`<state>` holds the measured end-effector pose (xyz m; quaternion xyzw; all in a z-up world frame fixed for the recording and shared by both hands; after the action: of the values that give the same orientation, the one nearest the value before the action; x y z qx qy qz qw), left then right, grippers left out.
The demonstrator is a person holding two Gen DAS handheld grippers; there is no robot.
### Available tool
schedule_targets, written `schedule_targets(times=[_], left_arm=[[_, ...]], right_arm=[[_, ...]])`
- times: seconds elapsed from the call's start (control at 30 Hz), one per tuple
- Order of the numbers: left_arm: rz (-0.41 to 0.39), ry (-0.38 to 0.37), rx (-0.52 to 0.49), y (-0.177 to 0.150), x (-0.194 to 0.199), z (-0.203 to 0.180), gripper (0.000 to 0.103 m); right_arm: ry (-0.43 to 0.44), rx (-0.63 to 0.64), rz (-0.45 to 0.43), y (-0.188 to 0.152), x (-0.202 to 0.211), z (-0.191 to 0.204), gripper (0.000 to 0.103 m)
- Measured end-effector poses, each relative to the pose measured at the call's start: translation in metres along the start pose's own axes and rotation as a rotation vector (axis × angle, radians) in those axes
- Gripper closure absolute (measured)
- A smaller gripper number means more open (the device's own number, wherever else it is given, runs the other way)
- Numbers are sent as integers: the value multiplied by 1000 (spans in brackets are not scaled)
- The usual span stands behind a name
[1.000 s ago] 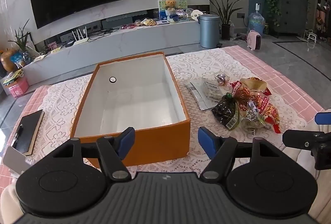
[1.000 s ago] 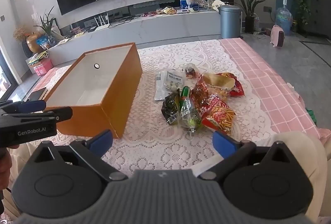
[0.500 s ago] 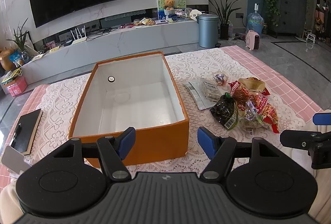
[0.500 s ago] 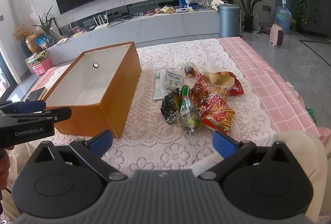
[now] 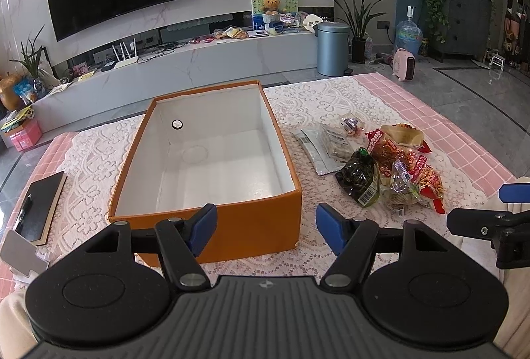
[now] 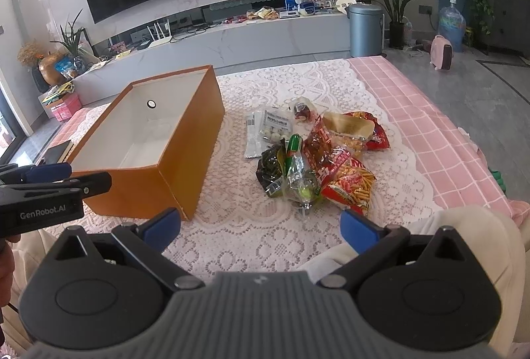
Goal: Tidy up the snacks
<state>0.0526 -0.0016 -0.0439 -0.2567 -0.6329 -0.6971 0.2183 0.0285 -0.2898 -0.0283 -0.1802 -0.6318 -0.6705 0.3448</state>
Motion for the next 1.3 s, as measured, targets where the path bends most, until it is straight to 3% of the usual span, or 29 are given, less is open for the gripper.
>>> schedule_targets(times=[1.3], left_arm=[[11,-10,16,-6,1,-2,23]], right_arm=[[-5,-22,14,-5,0,-4,3]])
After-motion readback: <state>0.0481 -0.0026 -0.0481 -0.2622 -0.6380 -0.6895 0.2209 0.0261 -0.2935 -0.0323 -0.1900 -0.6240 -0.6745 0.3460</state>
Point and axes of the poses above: each gripper's, at about its wrist camera, not at the fingertips, and x roughly against the way its jaws point, z to its left, y to its top, the point moved 7 cm from there along -x, roughly the way its jaws point, and after that the axes turned 2 degrees about x, right-handed, at the moved point
